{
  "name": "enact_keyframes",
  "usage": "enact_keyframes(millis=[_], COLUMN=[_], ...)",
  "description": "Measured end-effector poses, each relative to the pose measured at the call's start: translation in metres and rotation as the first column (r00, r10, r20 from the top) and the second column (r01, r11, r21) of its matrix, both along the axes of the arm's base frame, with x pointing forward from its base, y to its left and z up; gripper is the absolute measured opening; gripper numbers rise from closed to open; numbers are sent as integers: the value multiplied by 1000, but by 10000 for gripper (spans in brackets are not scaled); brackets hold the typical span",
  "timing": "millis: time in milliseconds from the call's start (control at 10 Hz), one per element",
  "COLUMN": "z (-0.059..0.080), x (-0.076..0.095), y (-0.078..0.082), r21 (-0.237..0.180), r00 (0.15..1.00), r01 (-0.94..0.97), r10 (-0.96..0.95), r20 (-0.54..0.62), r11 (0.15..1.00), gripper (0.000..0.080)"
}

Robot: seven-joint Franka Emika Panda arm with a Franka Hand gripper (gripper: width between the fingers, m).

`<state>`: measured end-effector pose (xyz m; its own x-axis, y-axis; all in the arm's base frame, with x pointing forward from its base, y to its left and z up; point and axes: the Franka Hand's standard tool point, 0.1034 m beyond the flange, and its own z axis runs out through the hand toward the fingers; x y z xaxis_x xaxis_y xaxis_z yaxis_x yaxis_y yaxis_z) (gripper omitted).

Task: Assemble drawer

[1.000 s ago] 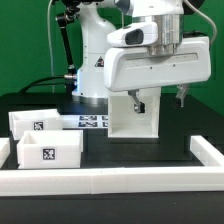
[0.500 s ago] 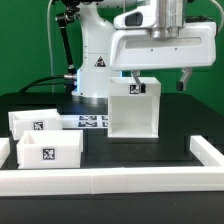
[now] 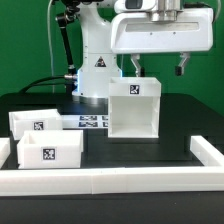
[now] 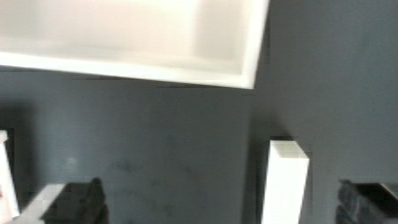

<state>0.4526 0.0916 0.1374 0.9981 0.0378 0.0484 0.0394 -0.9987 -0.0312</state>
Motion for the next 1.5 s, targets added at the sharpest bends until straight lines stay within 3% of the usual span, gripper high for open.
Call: enact_keyframes(millis=[200, 600, 800, 1200, 1500], z=[1, 1, -11, -35, -38], x=[-1, -51, -69, -74, -74], y=[-1, 6, 12, 16, 14], r21=[0, -17, -19, -8, -8], r00=[1000, 989, 985, 983, 983], r01=[10, 149, 174, 180, 181], r10=[-10, -149, -174, -180, -181], r20=[-2, -10, -17, -29, -33], r11=[1000, 989, 985, 984, 983], gripper=[649, 649, 649, 649, 637])
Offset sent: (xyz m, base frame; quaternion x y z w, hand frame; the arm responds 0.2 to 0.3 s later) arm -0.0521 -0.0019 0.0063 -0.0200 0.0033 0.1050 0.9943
